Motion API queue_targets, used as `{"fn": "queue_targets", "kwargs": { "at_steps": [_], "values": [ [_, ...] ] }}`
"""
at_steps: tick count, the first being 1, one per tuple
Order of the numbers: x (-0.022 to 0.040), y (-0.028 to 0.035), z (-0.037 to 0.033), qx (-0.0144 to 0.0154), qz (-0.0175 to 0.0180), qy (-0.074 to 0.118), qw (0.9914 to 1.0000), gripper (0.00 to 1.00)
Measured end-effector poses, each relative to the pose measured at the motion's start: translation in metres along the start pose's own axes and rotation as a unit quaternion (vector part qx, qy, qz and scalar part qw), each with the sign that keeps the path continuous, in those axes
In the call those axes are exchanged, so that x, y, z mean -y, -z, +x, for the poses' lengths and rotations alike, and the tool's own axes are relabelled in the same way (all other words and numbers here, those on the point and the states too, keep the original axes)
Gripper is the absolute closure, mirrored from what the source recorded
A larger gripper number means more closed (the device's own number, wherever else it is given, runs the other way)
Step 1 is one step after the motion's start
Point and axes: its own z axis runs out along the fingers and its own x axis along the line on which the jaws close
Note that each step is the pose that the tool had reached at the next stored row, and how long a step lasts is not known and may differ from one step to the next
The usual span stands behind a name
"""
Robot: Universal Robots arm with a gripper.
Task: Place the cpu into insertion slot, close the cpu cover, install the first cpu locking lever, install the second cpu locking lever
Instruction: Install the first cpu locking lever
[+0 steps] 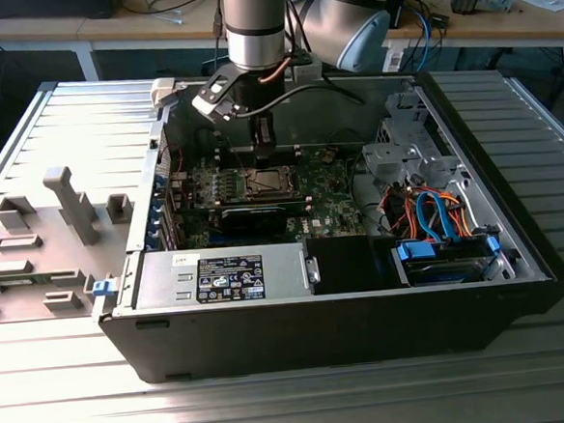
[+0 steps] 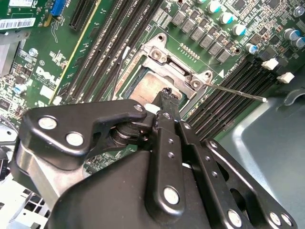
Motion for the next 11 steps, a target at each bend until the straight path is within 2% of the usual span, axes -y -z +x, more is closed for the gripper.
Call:
{"fn": "queue_targets", "kwargs": {
  "at_steps": [11],
  "values": [
    [0.0,0.0,0.0,-0.0002,-0.0021,0.022,0.99975,0.89]
  ]
}}
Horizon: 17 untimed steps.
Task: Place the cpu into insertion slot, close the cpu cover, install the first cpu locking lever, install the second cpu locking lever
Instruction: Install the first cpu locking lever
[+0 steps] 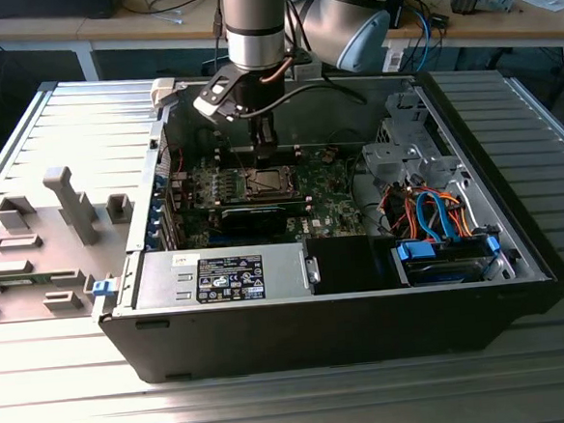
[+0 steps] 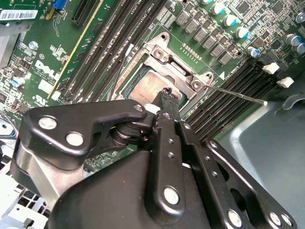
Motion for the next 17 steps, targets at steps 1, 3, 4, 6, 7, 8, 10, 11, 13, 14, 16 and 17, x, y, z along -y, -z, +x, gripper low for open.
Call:
{"fn": "queue_targets", "kwargs": {
  "at_steps": [1,3,4,6,7,8,10,11,13,14,16,17],
  "values": [
    [0.0,0.0,0.0,0.0,-0.0001,0.001,1.0,0.89],
    [0.0,0.0,0.0,0.0,-0.0005,0.006,0.99998,0.89],
    [0.0,0.0,0.0,-0.0001,-0.0006,0.007,0.99997,0.89],
    [0.0,0.0,0.0,-0.0001,-0.0009,0.01,0.99995,0.89],
    [0.0,0.0,0.0,-0.0001,-0.0011,0.012,0.99993,0.89],
    [0.0,0.0,0.0,-0.0001,-0.0012,0.014,0.99991,0.89],
    [0.0,0.0,0.0,-0.0002,-0.0017,0.018,0.99983,0.89],
    [0.0,0.0,0.0,-0.0002,-0.0019,0.02,0.99979,0.89],
    [0.0,0.0,0.0,-0.0003,-0.0023,0.025,0.99968,0.89],
    [0.0,0.0,0.0,-0.0003,-0.0025,0.026,0.99965,0.89],
    [0.0,0.0,0.0,-0.0003,-0.0028,0.03,0.99955,0.89],
    [0.0,0.0,0.0,-0.0003,-0.003,0.032,0.99947,0.89]
  ]
}}
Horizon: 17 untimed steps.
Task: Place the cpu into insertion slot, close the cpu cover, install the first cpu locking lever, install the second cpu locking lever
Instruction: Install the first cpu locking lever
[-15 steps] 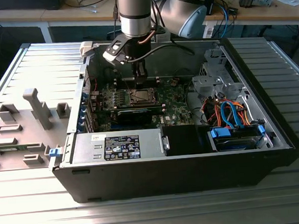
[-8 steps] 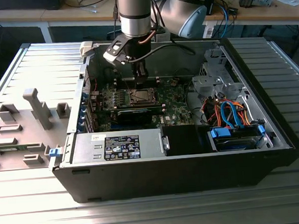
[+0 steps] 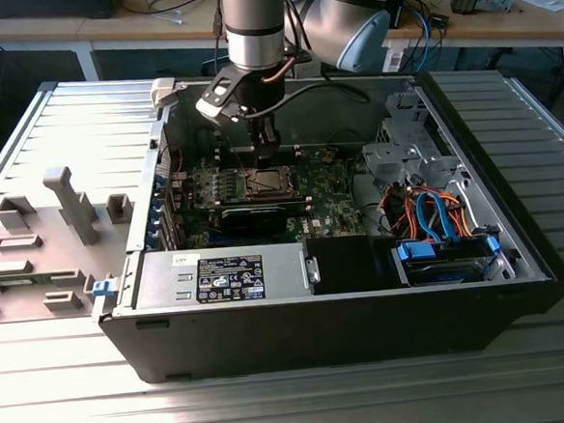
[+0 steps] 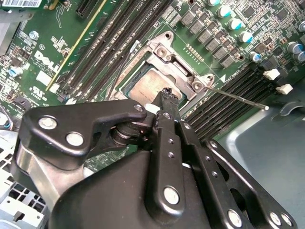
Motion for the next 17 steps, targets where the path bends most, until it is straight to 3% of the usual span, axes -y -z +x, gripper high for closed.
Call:
{"fn": "queue_targets", "kwargs": {
  "at_steps": [17],
  "values": [
    [0.0,0.0,0.0,-0.0003,-0.0024,0.026,0.99966,0.89]
  ]
}}
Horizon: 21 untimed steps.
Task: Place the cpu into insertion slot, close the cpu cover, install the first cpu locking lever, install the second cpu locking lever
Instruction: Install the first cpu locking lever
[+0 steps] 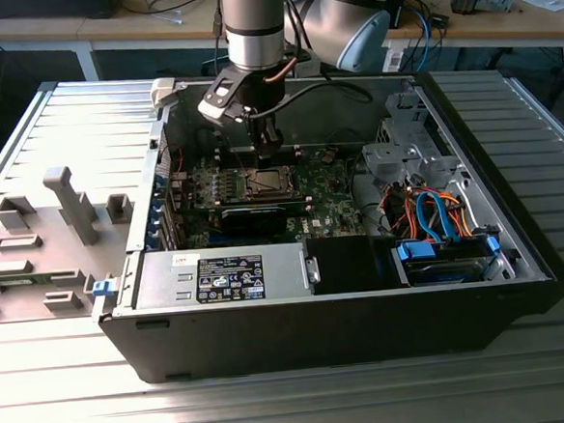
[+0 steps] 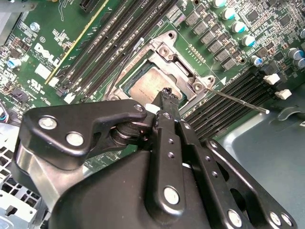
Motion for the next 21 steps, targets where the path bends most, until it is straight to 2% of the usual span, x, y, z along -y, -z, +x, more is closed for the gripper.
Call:
{"fn": "queue_targets", "kwargs": {
  "at_steps": [21],
  "values": [
    [0.0,0.0,0.0,-0.0003,-0.003,0.033,0.99946,0.89]
  ]
}}
